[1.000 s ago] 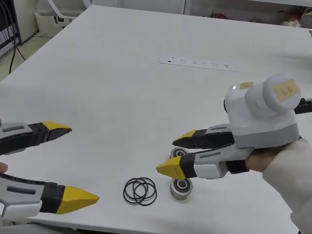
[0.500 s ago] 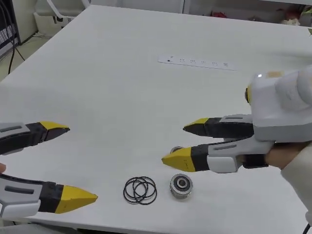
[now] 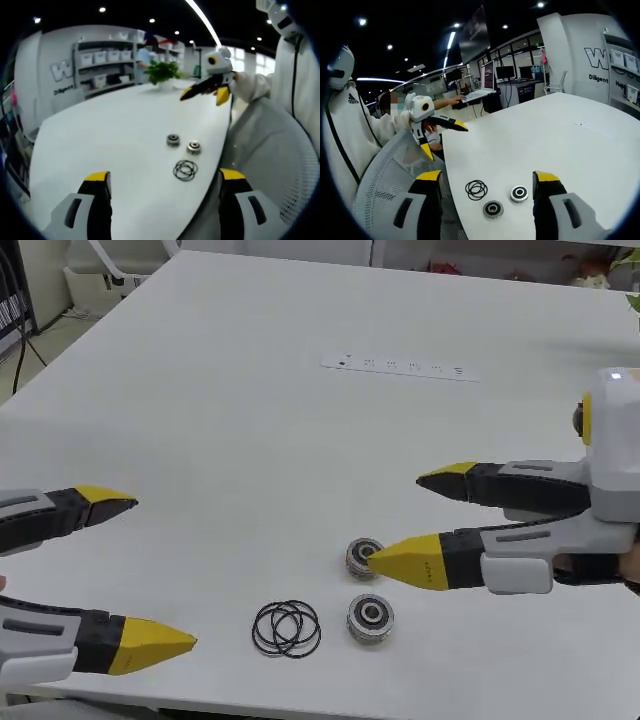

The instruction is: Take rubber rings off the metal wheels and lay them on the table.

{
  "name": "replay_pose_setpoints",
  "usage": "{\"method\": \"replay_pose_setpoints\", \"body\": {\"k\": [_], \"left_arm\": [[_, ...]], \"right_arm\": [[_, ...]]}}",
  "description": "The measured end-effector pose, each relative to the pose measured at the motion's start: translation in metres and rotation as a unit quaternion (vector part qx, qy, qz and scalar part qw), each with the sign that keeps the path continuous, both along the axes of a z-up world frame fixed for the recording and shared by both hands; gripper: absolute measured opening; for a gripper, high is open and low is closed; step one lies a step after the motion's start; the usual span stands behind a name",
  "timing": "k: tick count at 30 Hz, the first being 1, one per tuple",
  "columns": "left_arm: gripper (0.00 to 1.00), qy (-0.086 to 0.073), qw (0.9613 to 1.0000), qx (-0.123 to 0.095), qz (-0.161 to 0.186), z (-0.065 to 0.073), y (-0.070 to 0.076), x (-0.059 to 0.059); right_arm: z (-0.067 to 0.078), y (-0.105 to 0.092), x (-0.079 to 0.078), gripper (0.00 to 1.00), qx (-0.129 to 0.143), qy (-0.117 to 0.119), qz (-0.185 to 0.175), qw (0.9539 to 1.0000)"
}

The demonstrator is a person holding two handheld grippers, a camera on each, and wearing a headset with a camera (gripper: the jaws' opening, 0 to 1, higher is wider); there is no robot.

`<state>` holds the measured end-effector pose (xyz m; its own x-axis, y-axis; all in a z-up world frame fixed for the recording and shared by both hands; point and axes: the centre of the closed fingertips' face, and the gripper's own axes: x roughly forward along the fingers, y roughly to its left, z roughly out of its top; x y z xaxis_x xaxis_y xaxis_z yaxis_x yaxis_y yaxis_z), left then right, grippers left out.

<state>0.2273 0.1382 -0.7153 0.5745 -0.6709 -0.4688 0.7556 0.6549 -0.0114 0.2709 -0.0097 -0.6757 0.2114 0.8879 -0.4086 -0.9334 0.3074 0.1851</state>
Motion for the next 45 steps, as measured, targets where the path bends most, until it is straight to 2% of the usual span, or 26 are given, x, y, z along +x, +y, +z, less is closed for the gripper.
{"method": "replay_pose_setpoints", "body": {"k": [13, 22, 31, 36, 39, 45], "left_arm": [[0.9, -0.004, 1.0, -0.004, 0.002, 0.003, 0.002, 0.0], [0.9, -0.003, 1.0, -0.004, 0.005, 0.003, 0.004, -0.002], [0.9, -0.001, 0.9999, -0.008, 0.011, 0.001, 0.006, -0.004], [0.91, 0.001, 0.9998, -0.01, 0.015, -0.001, 0.008, -0.005], [0.91, 0.005, 0.9998, -0.01, 0.017, -0.003, 0.008, -0.006], [0.91, 0.012, 0.9996, -0.012, 0.02, -0.008, 0.011, -0.007]], "right_arm": [[-0.006, -0.038, -0.003, 0.71, -0.004, 0.0, -0.025, 0.9997], [-0.013, -0.052, -0.004, 0.73, -0.004, 0.006, -0.043, 0.999], [-0.034, -0.067, -0.012, 0.76, -0.02, 0.024, -0.058, 0.9978], [-0.051, -0.077, -0.018, 0.77, -0.033, 0.041, -0.067, 0.9963], [-0.062, -0.08, -0.022, 0.78, -0.036, 0.059, -0.072, 0.995], [-0.078, -0.084, -0.028, 0.78, -0.046, 0.075, -0.078, 0.9931]]}}
